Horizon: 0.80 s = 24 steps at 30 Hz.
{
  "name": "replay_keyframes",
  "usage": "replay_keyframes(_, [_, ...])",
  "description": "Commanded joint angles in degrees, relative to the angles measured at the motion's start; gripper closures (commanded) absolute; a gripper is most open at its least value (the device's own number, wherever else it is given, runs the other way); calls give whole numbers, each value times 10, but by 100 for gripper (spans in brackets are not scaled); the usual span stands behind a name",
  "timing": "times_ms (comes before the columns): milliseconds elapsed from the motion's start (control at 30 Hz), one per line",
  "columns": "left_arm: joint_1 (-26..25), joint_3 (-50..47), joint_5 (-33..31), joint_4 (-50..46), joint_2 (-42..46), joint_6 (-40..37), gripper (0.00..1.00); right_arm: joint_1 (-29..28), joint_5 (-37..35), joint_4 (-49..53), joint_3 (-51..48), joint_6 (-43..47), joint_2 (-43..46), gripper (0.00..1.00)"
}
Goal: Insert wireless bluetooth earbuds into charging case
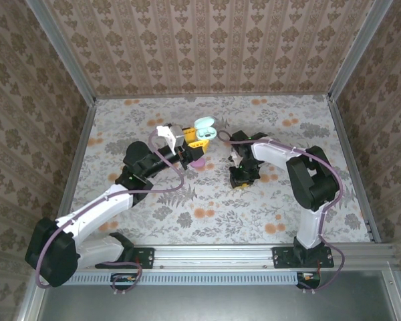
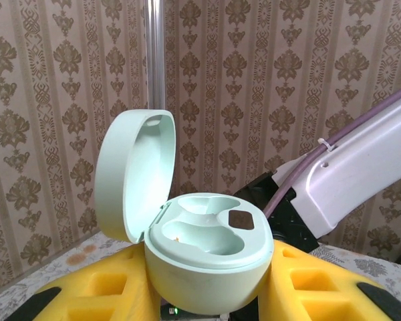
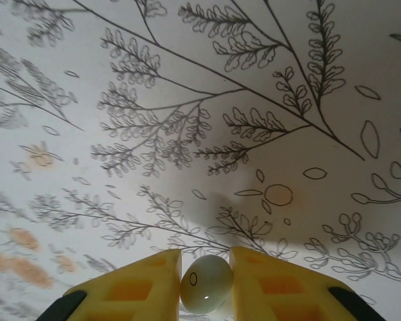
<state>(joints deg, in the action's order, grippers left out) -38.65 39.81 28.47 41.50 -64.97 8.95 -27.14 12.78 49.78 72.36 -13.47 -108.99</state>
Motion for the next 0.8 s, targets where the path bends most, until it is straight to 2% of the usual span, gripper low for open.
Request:
replay_keyframes(0, [-5, -4, -6, -3, 18, -9, 64, -13, -57, 46, 17, 29, -21, 73])
replay_keyframes(300, [-5, -6, -6, -5, 21, -13, 64, -31, -95, 51, 23, 42, -32, 69])
replay_keyframes(433, [-5, -6, -5, -6, 21, -14, 64, -33, -119, 67, 29, 23, -24, 57])
replay_keyframes(633, [-4, -8, -3, -5, 22, -16, 64, -34, -121, 64, 24, -90, 40, 48])
replay_keyframes(767, [-2, -9, -3, -4, 22, -17, 64, -37, -119, 78, 15, -175, 54, 51])
